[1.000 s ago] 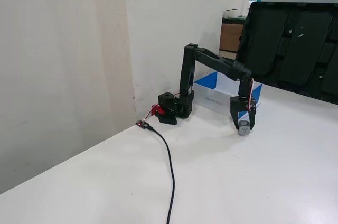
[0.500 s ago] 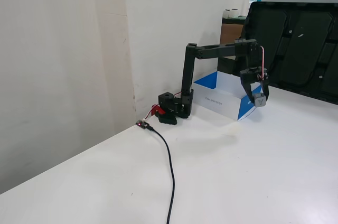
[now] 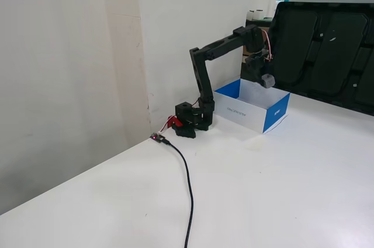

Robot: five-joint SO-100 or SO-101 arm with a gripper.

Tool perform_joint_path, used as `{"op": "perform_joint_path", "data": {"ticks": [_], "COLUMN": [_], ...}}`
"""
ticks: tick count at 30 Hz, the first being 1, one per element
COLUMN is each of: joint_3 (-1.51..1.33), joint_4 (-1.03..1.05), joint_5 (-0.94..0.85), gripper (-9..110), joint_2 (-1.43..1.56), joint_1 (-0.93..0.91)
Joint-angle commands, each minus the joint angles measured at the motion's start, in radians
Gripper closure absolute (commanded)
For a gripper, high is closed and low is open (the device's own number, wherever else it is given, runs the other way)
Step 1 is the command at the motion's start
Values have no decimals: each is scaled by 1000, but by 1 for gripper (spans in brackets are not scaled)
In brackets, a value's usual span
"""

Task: Pick the gray block and keep it in the box.

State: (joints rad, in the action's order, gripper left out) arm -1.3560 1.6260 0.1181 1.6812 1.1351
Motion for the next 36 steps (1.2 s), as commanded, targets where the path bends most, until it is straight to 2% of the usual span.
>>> {"op": "perform_joint_path", "data": {"ticks": [1, 6, 12, 19, 24, 36], "joint_3": [-46, -129, -138, -118, -80, -186], "joint_4": [-52, -132, -130, -84, -83, -117], "joint_5": [28, 28, 20, 14, 26, -3], "gripper": [92, 90, 79, 82, 93, 101], "joint_2": [84, 71, 28, -18, 35, 150], "joint_1": [94, 156, 196, 160, -15, -584]}}
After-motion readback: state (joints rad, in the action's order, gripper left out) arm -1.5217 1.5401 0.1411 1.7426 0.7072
